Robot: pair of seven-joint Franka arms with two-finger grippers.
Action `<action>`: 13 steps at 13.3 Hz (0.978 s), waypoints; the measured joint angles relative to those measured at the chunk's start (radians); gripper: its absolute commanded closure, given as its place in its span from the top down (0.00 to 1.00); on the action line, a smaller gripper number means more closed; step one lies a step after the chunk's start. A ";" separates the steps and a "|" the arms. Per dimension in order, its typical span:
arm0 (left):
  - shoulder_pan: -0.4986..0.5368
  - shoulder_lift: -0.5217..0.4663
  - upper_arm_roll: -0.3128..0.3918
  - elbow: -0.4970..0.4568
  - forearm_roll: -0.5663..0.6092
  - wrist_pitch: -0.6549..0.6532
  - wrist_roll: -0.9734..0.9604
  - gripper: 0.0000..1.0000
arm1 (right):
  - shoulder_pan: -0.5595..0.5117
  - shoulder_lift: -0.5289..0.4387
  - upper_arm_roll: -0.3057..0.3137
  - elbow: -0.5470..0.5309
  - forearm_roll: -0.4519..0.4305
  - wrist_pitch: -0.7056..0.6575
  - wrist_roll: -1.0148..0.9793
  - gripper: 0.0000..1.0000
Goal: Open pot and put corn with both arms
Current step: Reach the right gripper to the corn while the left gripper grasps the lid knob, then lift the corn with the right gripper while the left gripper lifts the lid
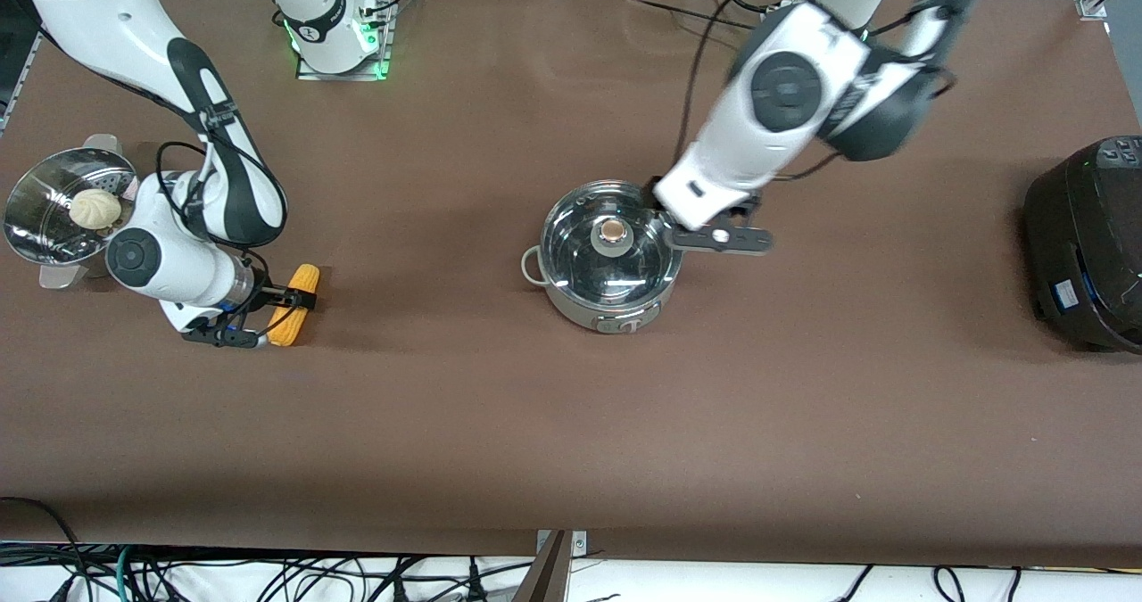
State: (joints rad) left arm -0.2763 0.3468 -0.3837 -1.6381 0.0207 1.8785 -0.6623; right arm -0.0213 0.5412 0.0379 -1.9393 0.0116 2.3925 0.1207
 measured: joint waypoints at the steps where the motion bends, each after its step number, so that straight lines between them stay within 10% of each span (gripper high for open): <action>1: -0.044 0.027 -0.001 0.002 0.035 0.021 -0.077 1.00 | 0.000 0.019 0.000 -0.013 0.000 0.043 0.000 0.55; 3: -0.106 0.075 -0.001 0.010 0.089 0.078 -0.172 1.00 | 0.000 0.043 0.001 -0.020 0.000 0.078 -0.002 0.16; 7: -0.112 0.150 0.010 0.030 0.106 0.199 -0.190 0.95 | 0.000 0.006 0.031 0.108 0.000 -0.197 -0.002 0.16; 13: -0.117 0.176 0.011 0.040 0.158 0.208 -0.187 0.37 | 0.000 -0.117 0.036 0.372 0.057 -0.657 -0.002 0.17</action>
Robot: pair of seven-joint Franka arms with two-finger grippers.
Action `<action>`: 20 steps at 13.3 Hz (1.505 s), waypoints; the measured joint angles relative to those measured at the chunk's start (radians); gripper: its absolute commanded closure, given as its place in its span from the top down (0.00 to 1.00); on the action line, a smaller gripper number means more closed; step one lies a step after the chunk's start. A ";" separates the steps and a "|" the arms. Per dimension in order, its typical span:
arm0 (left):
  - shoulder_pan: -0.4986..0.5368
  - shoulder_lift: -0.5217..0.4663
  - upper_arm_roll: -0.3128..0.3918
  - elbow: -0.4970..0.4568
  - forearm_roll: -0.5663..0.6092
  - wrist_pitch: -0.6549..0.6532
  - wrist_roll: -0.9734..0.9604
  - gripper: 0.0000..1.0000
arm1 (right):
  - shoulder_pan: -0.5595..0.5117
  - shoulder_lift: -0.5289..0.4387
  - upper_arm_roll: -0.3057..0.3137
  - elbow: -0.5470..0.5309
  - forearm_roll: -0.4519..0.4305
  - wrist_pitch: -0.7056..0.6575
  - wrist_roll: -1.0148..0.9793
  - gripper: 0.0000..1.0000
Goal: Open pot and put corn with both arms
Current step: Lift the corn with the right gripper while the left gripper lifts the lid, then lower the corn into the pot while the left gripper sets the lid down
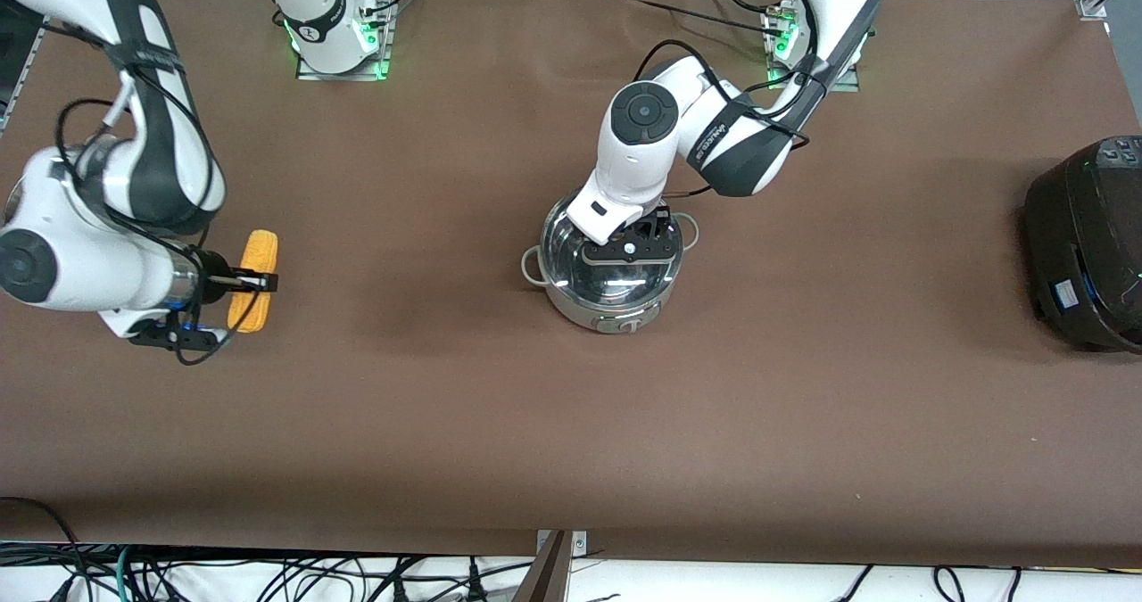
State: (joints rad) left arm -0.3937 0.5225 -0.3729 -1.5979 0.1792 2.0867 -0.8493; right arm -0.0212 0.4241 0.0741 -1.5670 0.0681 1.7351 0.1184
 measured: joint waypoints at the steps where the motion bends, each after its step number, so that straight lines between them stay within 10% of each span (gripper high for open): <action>1: -0.007 0.008 -0.003 0.001 0.003 0.005 0.000 0.18 | 0.000 -0.007 0.001 0.024 0.006 -0.027 0.000 0.17; 7: -0.013 0.003 -0.008 0.041 0.016 -0.072 0.000 0.08 | 0.000 -0.002 0.031 0.056 0.024 -0.052 0.011 0.17; 13: 0.111 -0.058 0.010 0.275 0.016 -0.521 0.342 0.11 | 0.083 0.010 0.256 0.087 0.039 0.081 0.394 0.17; 20: 0.536 -0.038 0.012 -0.002 0.012 -0.249 0.884 0.17 | 0.507 0.252 0.262 0.213 -0.022 0.487 0.844 0.18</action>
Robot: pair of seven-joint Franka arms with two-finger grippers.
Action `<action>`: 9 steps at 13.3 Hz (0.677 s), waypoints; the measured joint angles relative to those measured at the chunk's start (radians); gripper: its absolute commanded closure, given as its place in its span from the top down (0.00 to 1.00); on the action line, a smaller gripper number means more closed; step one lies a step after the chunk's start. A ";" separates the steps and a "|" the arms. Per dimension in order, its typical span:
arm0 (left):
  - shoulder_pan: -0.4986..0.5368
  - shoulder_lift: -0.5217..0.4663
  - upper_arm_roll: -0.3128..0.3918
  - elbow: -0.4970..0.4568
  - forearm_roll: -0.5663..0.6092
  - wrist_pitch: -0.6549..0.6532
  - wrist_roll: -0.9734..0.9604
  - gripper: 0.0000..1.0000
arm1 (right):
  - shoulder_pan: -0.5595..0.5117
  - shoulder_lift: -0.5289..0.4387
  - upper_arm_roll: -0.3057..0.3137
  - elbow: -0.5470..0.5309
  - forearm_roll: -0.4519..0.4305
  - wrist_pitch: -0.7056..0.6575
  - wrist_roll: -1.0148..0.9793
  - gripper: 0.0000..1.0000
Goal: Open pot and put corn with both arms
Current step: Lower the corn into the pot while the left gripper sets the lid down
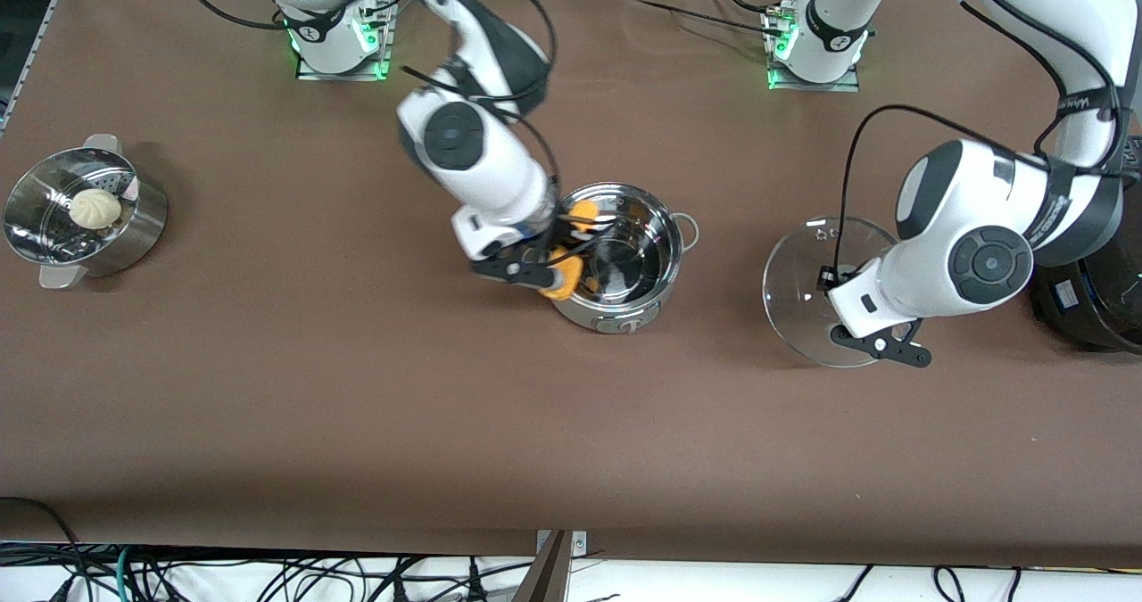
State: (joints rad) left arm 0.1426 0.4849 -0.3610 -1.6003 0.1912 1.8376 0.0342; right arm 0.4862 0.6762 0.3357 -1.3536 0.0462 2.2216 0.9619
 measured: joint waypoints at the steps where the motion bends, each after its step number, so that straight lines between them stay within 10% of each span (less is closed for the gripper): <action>1: 0.022 -0.004 -0.002 -0.091 0.000 0.113 0.020 0.21 | 0.028 0.037 -0.002 0.008 -0.016 0.035 0.008 0.18; 2: 0.038 -0.009 -0.003 -0.184 0.000 0.225 0.030 0.44 | 0.043 0.069 -0.005 0.013 -0.026 0.057 0.010 0.20; 3: 0.045 -0.013 -0.003 -0.267 0.001 0.320 0.032 0.99 | 0.047 0.095 -0.006 0.019 -0.030 0.068 0.010 0.35; 4: 0.047 -0.017 -0.004 -0.326 0.001 0.376 0.032 1.00 | 0.047 0.114 -0.007 0.023 -0.032 0.071 0.010 0.80; 5: 0.048 -0.024 -0.005 -0.351 0.001 0.391 0.031 1.00 | 0.047 0.124 -0.008 0.027 -0.032 0.071 0.009 1.00; 9: 0.066 -0.225 -0.019 -0.274 -0.053 0.133 -0.009 1.00 | 0.065 0.127 -0.007 0.038 -0.042 0.057 0.009 1.00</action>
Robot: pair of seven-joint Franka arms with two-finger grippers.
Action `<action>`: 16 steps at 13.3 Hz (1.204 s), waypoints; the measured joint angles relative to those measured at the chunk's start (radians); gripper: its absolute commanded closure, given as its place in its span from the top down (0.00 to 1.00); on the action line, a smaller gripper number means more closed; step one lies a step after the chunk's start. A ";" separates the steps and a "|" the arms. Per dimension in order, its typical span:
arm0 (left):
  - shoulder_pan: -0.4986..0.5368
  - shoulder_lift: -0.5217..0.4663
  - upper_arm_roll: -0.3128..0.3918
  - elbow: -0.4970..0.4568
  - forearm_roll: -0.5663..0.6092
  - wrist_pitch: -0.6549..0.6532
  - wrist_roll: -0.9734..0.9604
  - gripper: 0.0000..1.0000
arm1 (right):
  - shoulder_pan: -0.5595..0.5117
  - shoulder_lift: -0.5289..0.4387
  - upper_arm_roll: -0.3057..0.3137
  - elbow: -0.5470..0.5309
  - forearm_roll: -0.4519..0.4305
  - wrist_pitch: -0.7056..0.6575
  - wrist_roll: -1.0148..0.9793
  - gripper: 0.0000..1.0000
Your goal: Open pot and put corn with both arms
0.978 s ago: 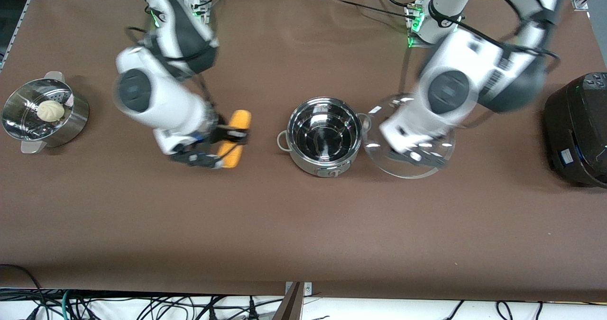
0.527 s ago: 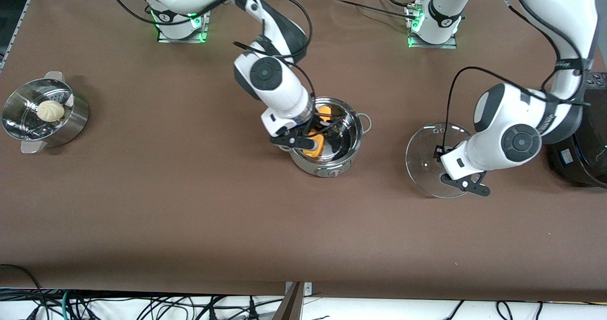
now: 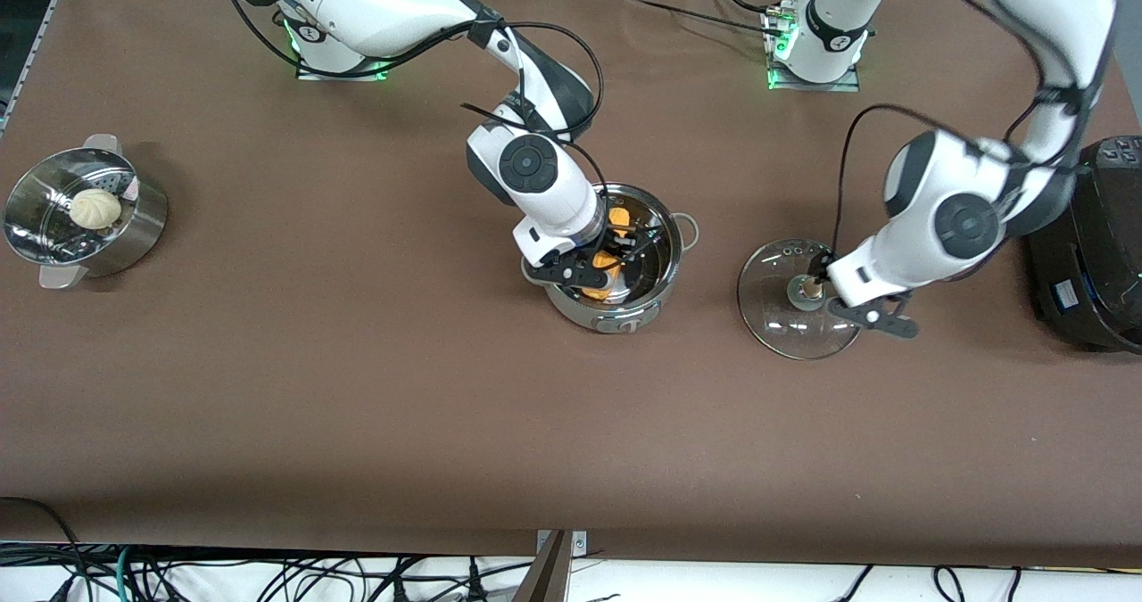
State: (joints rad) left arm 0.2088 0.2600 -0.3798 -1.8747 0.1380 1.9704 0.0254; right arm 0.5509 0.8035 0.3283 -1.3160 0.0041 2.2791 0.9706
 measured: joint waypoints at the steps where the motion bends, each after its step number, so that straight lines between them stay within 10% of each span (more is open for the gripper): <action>1: 0.000 -0.075 -0.010 0.045 -0.041 -0.104 -0.038 1.00 | 0.003 0.000 0.000 0.011 -0.018 -0.041 0.000 1.00; 6: 0.004 -0.270 -0.022 0.272 -0.086 -0.377 -0.123 1.00 | -0.023 -0.047 -0.033 0.284 -0.107 -0.563 -0.045 1.00; 10: 0.012 -0.202 -0.015 0.289 -0.086 -0.393 -0.143 1.00 | -0.345 -0.213 -0.058 0.336 -0.115 -0.866 -0.426 1.00; 16: 0.010 -0.196 -0.008 0.316 -0.086 -0.399 -0.151 1.00 | -0.637 -0.287 -0.089 0.287 -0.114 -0.917 -0.574 1.00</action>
State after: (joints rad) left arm 0.2191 0.0642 -0.3877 -1.5586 0.0521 1.5716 -0.1253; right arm -0.0859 0.5161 0.2388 -1.0286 -0.1101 1.3624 0.3968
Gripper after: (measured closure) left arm 0.000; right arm 0.000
